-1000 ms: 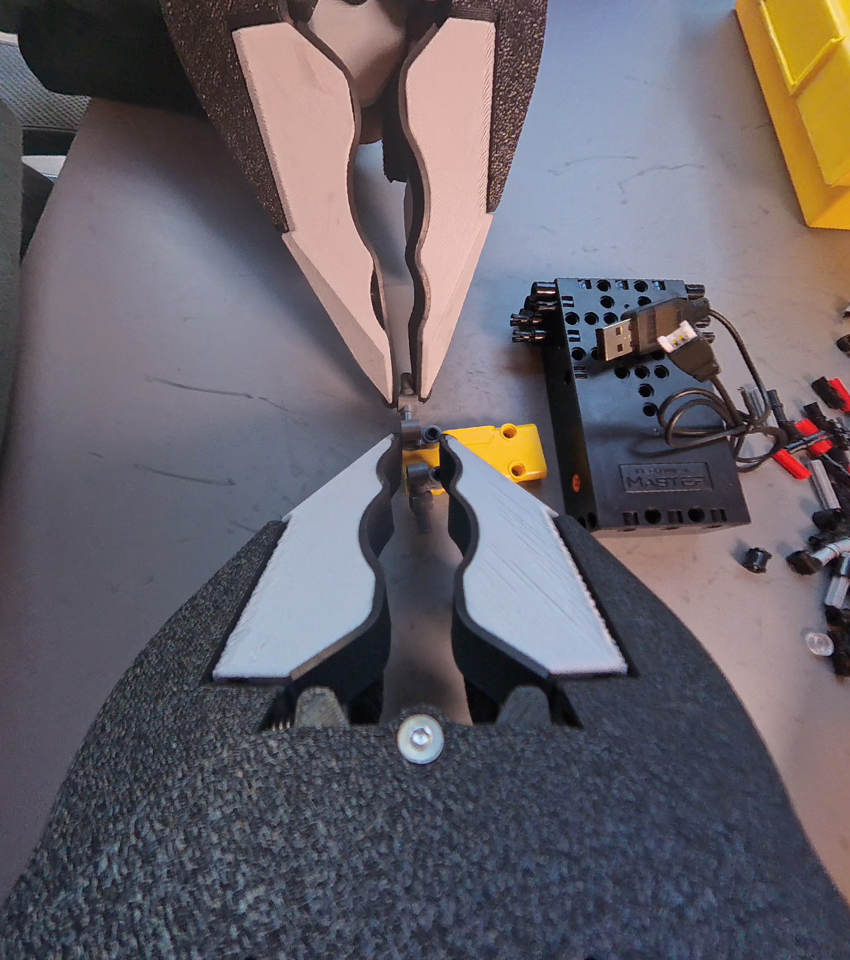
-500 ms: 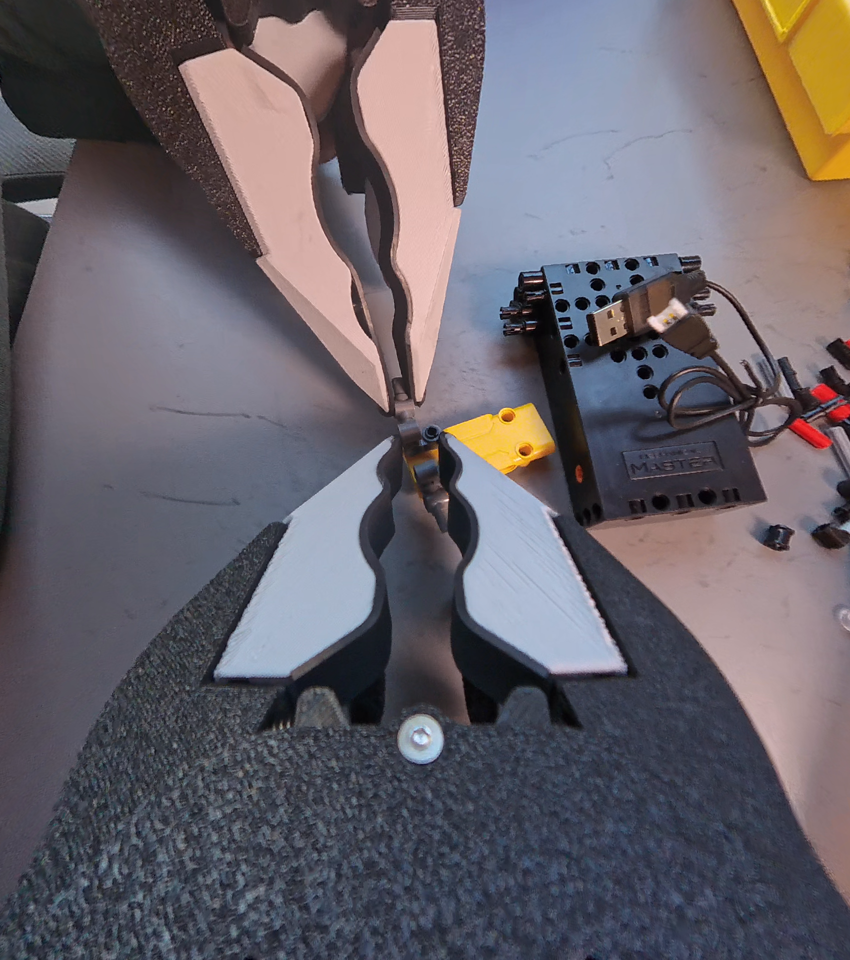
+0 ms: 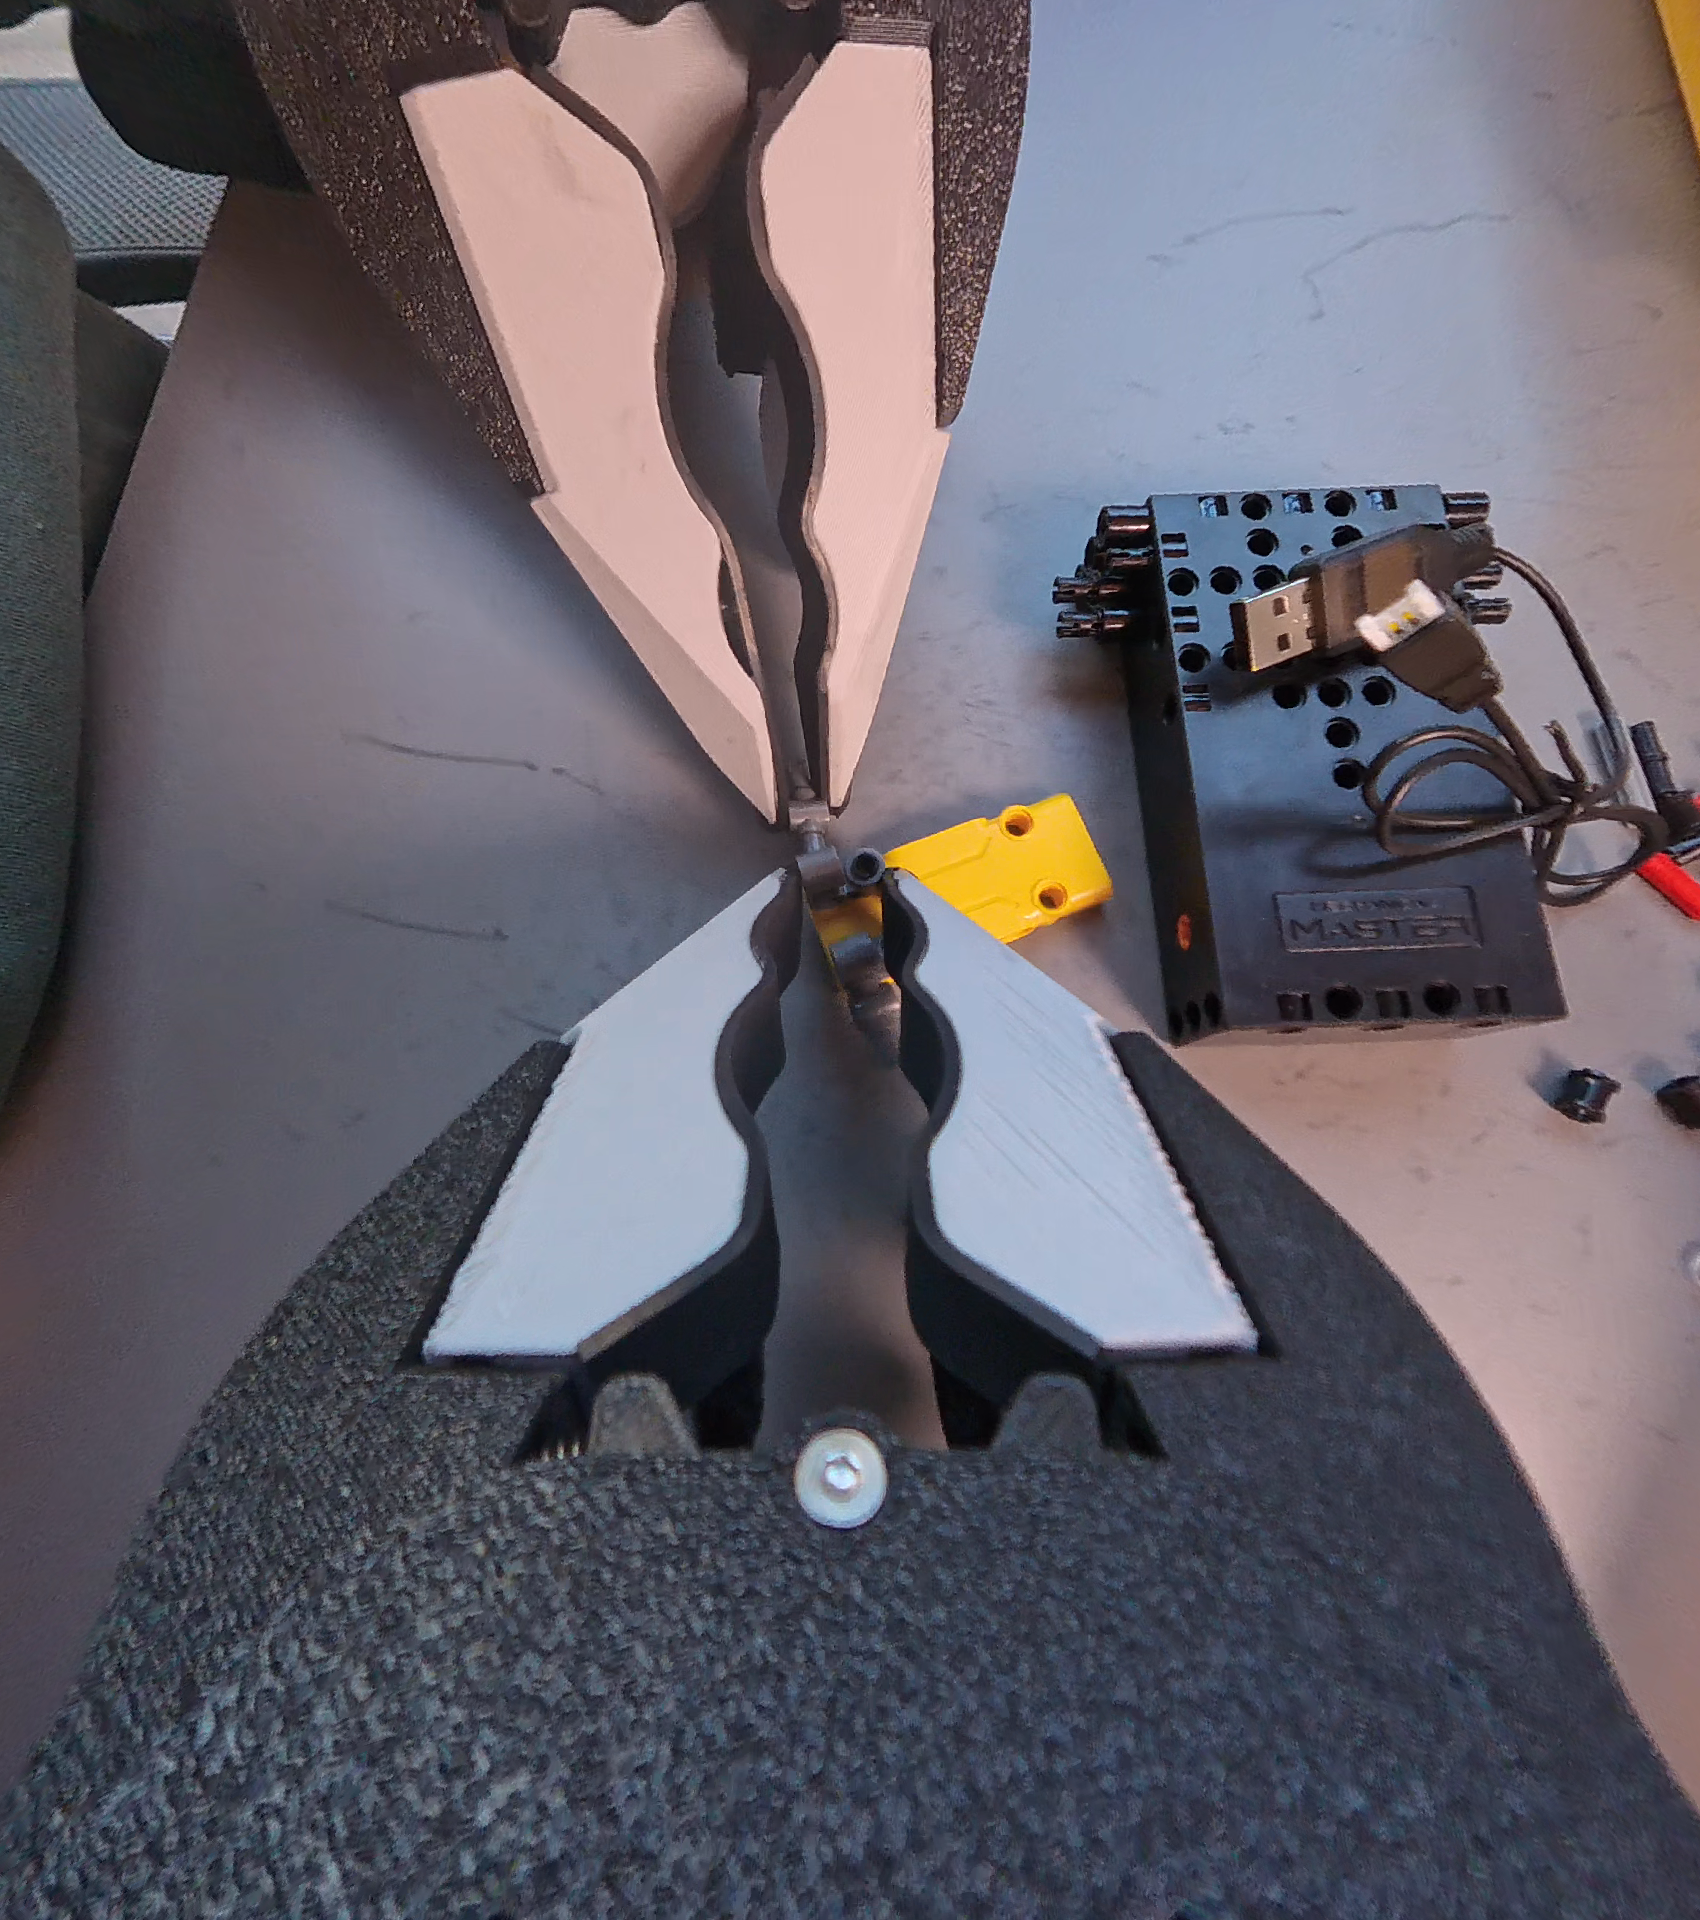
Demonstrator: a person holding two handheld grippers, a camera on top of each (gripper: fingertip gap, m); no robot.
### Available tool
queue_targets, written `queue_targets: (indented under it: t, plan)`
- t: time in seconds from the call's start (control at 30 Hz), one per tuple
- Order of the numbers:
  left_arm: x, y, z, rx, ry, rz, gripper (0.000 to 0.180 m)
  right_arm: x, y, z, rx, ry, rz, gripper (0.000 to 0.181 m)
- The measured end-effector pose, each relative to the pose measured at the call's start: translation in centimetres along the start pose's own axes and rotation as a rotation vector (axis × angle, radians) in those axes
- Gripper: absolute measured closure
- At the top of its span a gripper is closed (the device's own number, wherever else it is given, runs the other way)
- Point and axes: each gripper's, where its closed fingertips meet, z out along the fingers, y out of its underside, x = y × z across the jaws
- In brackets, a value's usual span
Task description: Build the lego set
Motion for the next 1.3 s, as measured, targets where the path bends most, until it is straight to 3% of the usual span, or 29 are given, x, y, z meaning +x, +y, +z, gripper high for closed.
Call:
queue_targets:
  t: [0.5, 0.73, 1.0, 1.17, 1.3]
  plan:
    - [-0.6, 0.2, -0.5, 0.015, -0.081, -0.099, 0.175, 0.7, -0.6, 0.6, -0.007, 0.177, 0.110, 0.167]
    - [-0.6, 0.5, -0.5, -0.015, -0.083, -0.063, 0.174, -0.2, -0.6, 0.5, -0.016, 0.028, 0.011, 0.148]
    - [-0.6, 0.5, -0.9, -0.029, -0.079, -0.043, 0.174, 1.2, -0.8, -0.2, -0.075, -0.037, -0.218, 0.152]
    - [-0.6, 0.5, -0.7, -0.031, -0.072, -0.044, 0.174, 0.7, -0.2, 0.4, -0.096, -0.124, -0.245, 0.166]
    - [-0.7, 0.7, -0.9, -0.027, -0.072, -0.051, 0.174, 0.6, -0.4, 0.6, -0.066, -0.115, -0.212, 0.166]
